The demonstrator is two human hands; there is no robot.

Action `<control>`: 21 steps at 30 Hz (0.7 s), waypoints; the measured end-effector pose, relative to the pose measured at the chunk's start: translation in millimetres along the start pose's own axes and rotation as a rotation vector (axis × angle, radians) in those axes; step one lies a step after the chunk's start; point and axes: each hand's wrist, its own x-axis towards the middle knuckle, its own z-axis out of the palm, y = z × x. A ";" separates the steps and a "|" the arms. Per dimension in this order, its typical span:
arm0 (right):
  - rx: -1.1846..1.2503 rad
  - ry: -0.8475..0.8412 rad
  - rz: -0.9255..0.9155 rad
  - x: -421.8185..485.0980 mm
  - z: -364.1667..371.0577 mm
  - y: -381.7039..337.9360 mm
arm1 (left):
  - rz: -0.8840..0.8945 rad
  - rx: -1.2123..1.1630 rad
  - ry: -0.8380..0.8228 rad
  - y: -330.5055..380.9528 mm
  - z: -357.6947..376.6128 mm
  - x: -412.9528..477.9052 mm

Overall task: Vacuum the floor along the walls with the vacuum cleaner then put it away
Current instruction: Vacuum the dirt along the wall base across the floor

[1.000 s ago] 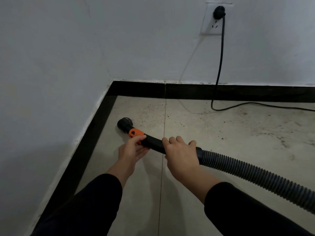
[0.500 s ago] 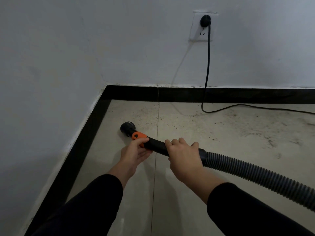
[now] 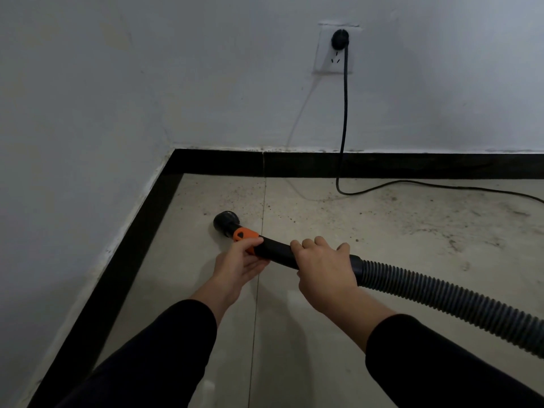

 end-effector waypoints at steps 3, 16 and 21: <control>0.001 -0.002 0.010 -1.2 -1.1 5.8 | -0.004 0.005 -0.015 -1.7 5.6 0.4; -0.012 -0.003 0.050 -8.3 -1.9 29.0 | -0.012 0.011 -0.061 -12.1 29.4 3.1; -0.017 -0.004 0.072 -10.4 -2.1 37.3 | -0.012 0.013 -0.075 -14.5 40.6 2.3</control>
